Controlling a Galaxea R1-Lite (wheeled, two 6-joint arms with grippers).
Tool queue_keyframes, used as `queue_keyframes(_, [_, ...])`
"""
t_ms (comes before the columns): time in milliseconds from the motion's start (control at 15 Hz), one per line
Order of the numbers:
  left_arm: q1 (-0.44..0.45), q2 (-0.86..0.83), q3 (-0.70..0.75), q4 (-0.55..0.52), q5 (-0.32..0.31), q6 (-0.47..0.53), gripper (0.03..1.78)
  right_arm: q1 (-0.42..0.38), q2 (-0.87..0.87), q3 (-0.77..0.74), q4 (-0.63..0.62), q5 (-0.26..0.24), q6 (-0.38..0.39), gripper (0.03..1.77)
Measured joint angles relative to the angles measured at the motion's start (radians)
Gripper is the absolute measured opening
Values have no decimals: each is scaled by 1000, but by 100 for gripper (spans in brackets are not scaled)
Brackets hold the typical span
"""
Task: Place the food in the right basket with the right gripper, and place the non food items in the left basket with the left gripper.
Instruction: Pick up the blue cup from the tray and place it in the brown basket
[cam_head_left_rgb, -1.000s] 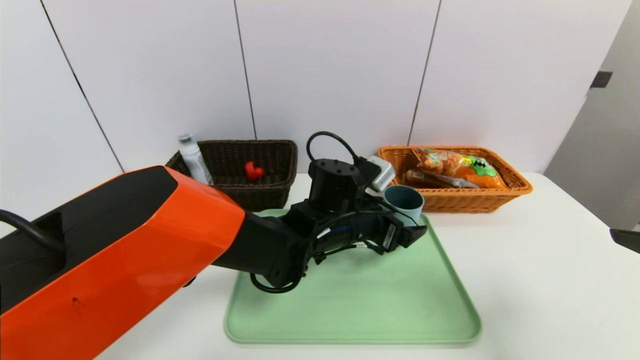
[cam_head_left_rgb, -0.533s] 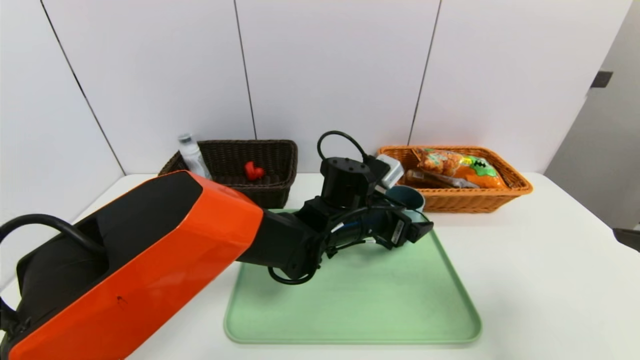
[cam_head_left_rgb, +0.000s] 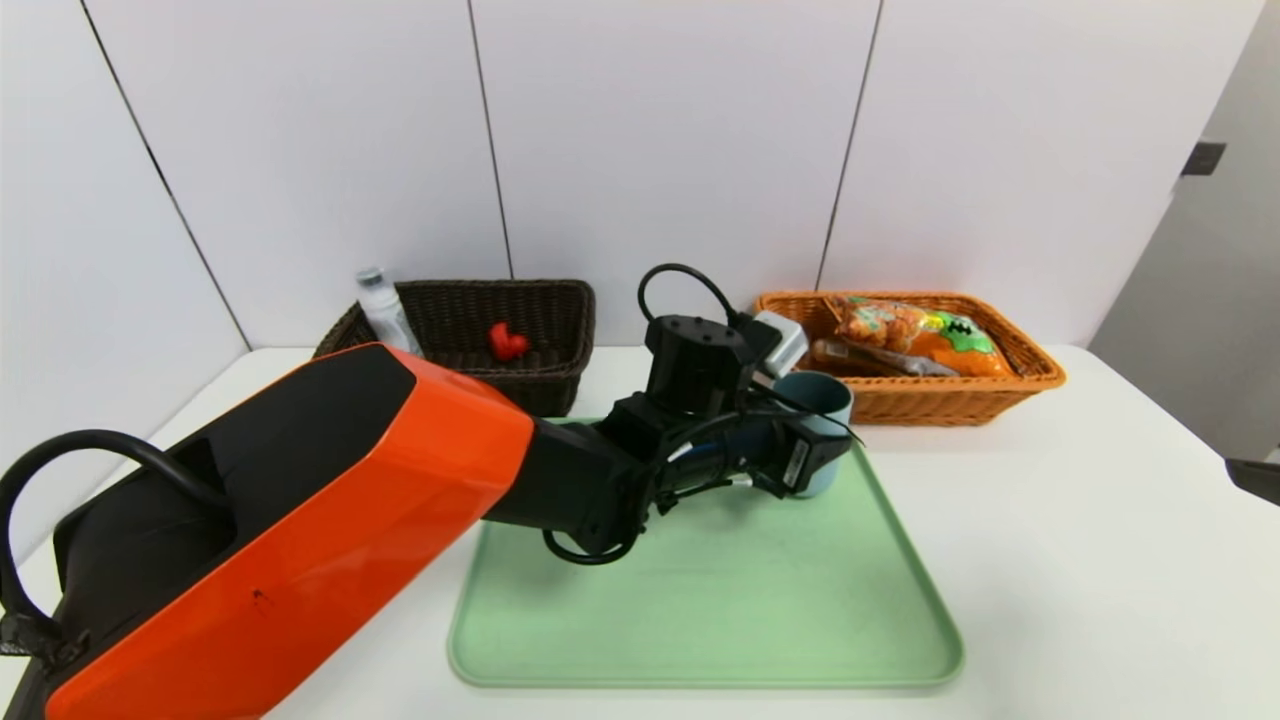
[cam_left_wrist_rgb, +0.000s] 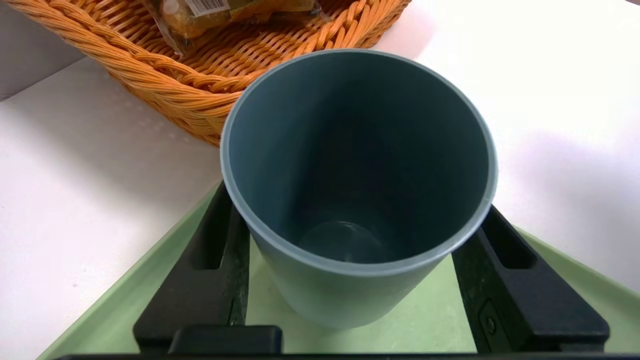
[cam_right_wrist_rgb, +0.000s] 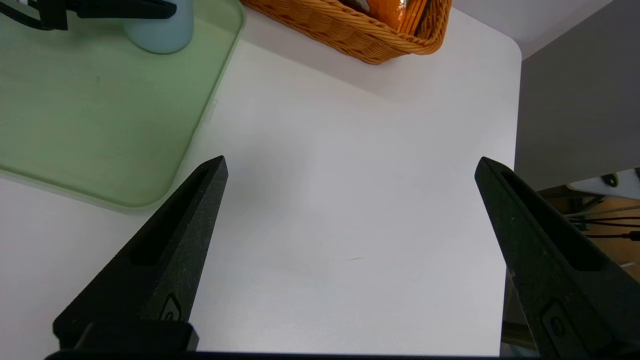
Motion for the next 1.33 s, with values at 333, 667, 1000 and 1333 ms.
queue_keyframes(333, [6,-88,71,17,0,0,111,-2,-14,4,3,1,1,171])
queue_keyframes(667, [118,-299,133,154,24,22,111,-2,-32,16,2,10,1,171])
queue_keyframes(1000, [312,-416,100,234,49,65,111,-1,-48,33,2,13,0,171])
queue_keyframes(1333, [440,-404,63,234,46,38,111,-1,-63,44,3,12,0,171])
